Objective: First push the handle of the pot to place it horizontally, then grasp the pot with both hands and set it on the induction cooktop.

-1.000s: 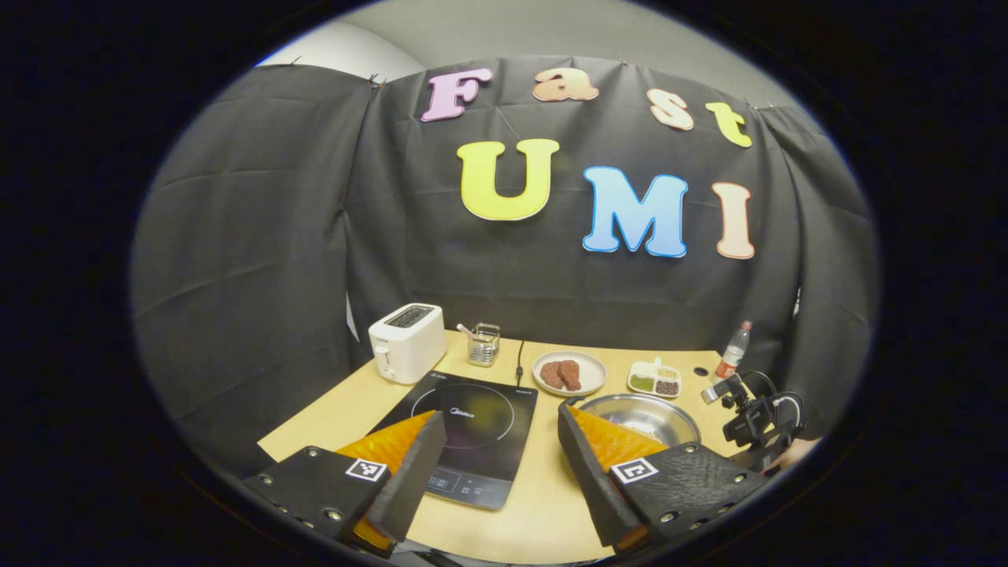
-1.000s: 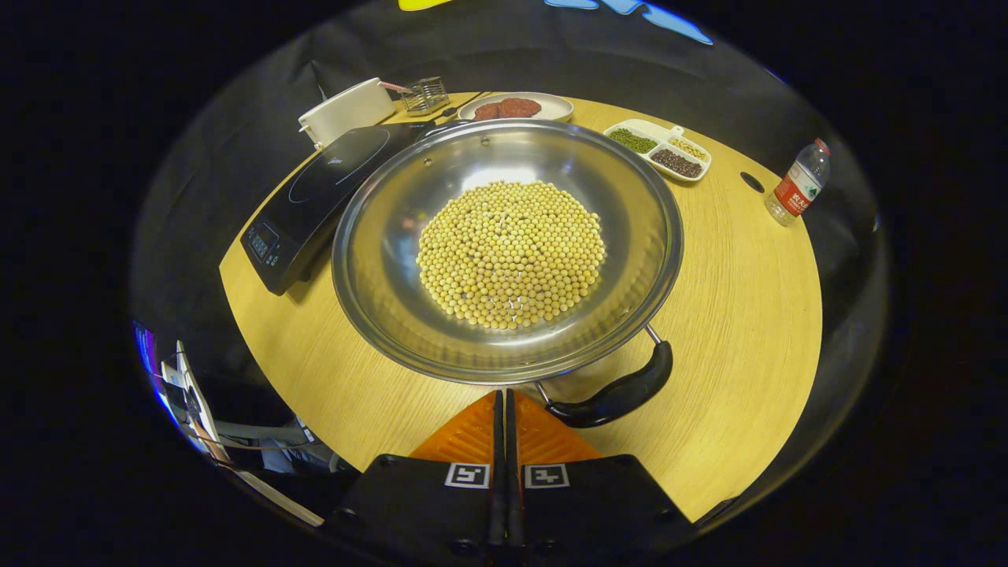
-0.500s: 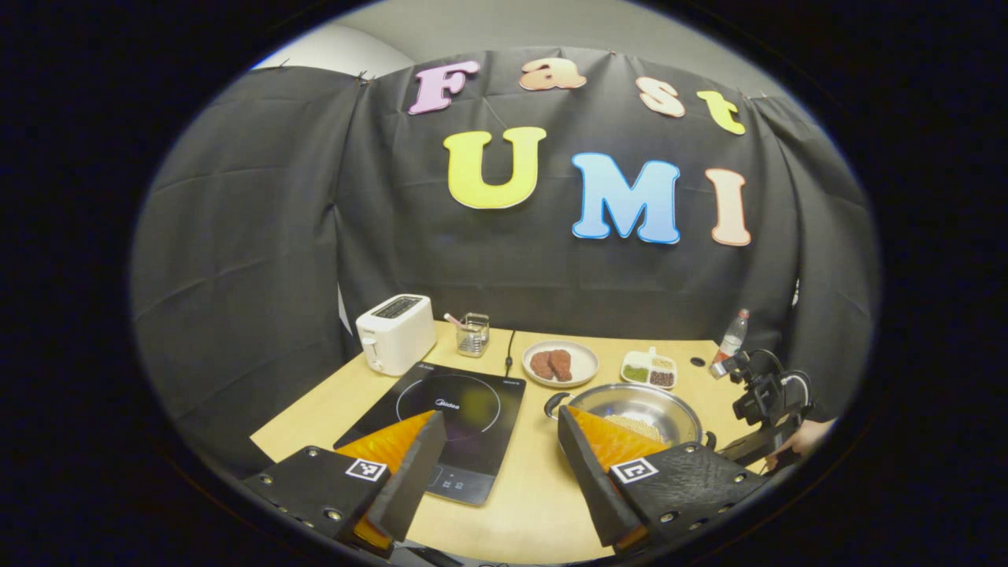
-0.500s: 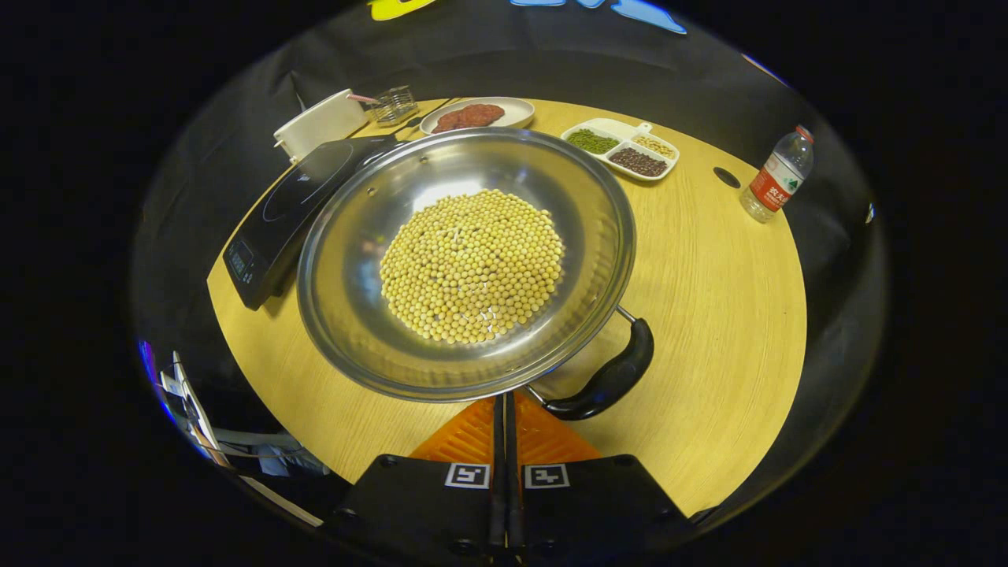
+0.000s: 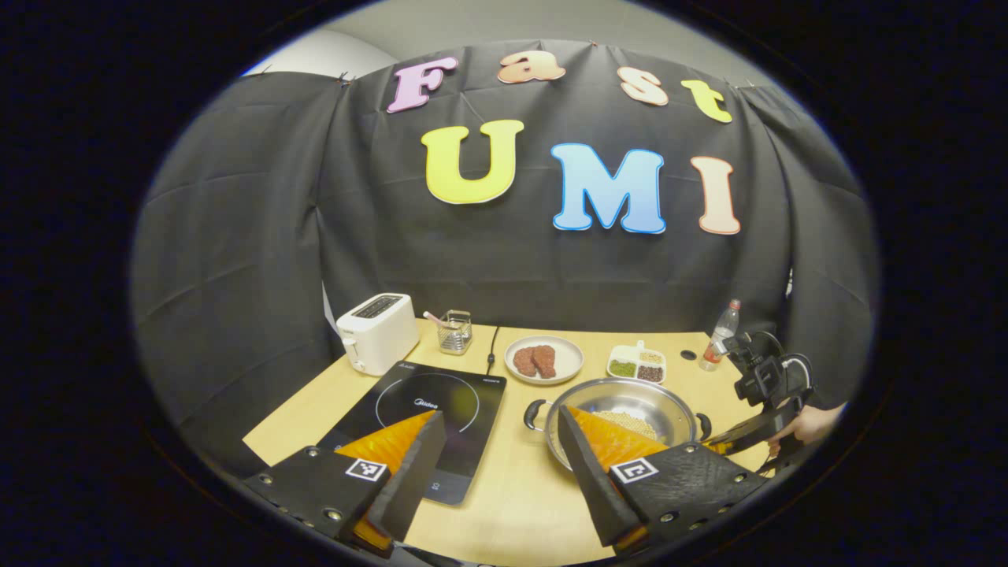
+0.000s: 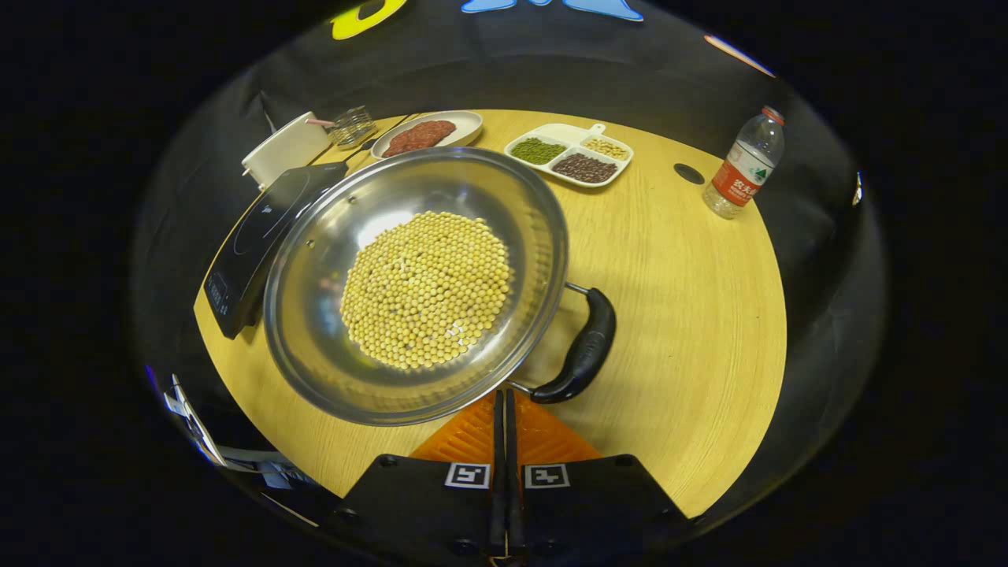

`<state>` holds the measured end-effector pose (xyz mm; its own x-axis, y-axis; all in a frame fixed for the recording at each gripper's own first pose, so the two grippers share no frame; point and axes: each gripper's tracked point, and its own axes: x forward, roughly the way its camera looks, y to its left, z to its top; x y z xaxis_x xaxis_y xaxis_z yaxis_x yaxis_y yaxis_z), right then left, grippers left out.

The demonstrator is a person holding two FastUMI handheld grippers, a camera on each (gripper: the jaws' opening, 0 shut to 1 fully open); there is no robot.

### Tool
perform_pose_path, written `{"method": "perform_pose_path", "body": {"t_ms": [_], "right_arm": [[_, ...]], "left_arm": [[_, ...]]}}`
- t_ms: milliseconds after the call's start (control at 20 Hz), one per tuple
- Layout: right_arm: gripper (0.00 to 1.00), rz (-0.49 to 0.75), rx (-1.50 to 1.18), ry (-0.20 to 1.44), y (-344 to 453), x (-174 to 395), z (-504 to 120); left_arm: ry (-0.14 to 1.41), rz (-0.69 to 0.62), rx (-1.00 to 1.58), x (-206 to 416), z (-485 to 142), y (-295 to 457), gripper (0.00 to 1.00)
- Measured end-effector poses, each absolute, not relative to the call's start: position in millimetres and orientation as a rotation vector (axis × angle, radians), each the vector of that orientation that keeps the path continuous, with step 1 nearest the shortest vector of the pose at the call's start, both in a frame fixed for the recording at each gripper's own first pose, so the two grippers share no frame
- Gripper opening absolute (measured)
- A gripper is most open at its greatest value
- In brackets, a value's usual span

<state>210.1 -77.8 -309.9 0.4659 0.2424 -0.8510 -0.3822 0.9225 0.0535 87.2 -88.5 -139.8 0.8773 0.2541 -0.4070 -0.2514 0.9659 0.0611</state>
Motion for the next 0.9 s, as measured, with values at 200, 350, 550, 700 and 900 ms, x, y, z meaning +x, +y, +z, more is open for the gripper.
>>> {"method": "perform_pose_path", "body": {"t_ms": [200, 350, 550, 700, 900], "right_arm": [[0.02, 0.373, -0.062, 1.020, -83, 219, -309], [0.02, 0.368, -0.039, 1.007, -85, 230, -309], [0.02, 0.376, -0.013, 0.998, -87, 238, -308], [0.02, 0.367, -0.015, 0.990, -95, 237, -308], [0.13, 0.316, 0.055, 0.993, -113, 228, -295]], "left_arm": [[0.435, 0.275, -0.008, 95, -146, -98, 0.88], [0.437, 0.297, -0.005, 100, -146, -101, 0.87], [0.448, 0.335, -0.011, 103, -152, -102, 0.84], [0.466, 0.336, -0.051, 107, -162, -103, 0.84], [0.504, 0.288, -0.097, 127, -181, -98, 0.84]]}}
